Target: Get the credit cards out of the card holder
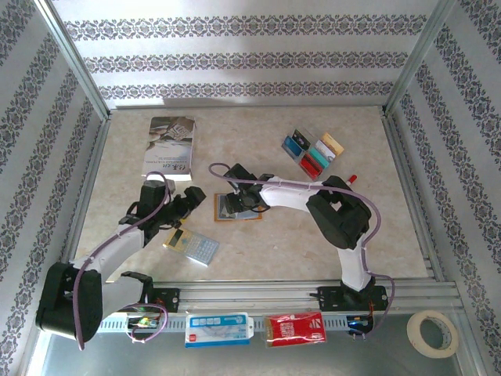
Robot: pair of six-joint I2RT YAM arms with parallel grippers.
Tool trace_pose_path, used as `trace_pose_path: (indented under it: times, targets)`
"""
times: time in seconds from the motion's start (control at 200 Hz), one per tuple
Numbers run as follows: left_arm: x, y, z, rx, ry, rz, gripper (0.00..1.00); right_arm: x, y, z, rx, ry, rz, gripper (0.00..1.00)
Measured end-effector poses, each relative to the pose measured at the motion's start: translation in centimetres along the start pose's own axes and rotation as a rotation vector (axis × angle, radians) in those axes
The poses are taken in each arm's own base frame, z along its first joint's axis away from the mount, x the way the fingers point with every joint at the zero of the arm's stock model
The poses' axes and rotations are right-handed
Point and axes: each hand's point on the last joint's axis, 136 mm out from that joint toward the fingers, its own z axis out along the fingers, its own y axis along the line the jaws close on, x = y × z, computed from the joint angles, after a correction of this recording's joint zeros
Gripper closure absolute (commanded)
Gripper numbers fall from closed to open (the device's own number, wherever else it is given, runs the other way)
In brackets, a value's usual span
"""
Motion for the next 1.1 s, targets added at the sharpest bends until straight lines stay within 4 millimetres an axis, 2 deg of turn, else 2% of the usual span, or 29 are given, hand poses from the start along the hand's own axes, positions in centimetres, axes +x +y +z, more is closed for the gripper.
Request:
trace_pose_path:
  times: [0.265, 0.515, 0.754, 0.879, 1.104]
  targets:
    - [2.0, -0.6, 1.7, -0.002, 0.053, 0.008, 0.31, -0.1, -0.2, -0.2, -0.07, -0.006, 0.027, 0.57]
    - [3.3, -0.9, 3.8, -0.026, 0.076, 0.012, 0.59, -0.2, -0.5, -0.4, -0.126, 0.008, 0.052, 0.62]
    - [3.5, -1.4, 5.8, -0.042, 0.059, 0.037, 0.66, -0.2, -0.8, -0.6, -0.149, 0.013, 0.068, 0.66]
    - [3.6, -1.1, 7.1, -0.055, 0.068, 0.039, 0.67, -0.2, -0.9, -0.5, -0.159, 0.014, 0.078, 0.73]
    - [3.3, -1.0, 8.6, -0.054, 0.068, 0.038, 0.68, -0.2, -1.0, -0.6, -0.205, 0.022, 0.114, 0.75]
